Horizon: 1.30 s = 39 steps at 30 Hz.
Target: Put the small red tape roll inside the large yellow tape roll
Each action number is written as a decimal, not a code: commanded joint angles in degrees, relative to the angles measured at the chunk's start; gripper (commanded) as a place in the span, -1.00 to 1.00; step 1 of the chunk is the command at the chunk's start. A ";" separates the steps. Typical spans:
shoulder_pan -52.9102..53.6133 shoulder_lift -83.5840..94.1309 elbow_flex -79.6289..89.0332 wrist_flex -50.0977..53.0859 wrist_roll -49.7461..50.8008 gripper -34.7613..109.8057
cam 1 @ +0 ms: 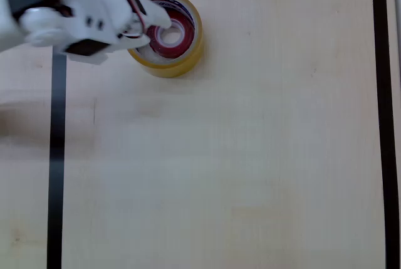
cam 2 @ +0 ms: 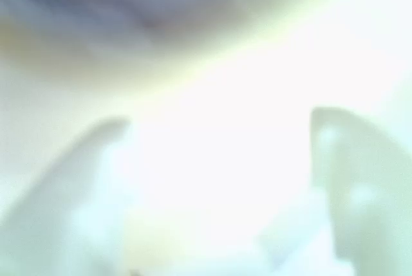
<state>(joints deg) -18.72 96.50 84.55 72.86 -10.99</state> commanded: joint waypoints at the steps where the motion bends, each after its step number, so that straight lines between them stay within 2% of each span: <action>1: 2.90 14.59 -5.36 2.20 0.70 -0.33; 6: 7.73 40.52 23.03 -14.50 5.54 -0.32; 11: 14.24 63.81 45.88 -24.26 11.16 -0.30; 18: 21.62 94.13 71.28 -24.61 15.73 -0.27; 22: 23.64 94.48 74.62 -20.92 18.28 -0.27; 34: 20.48 94.48 91.76 -20.83 18.63 -0.26; 39: 18.54 94.48 93.08 -20.30 18.19 -0.26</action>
<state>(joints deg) 0.44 189.49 178.15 52.03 6.06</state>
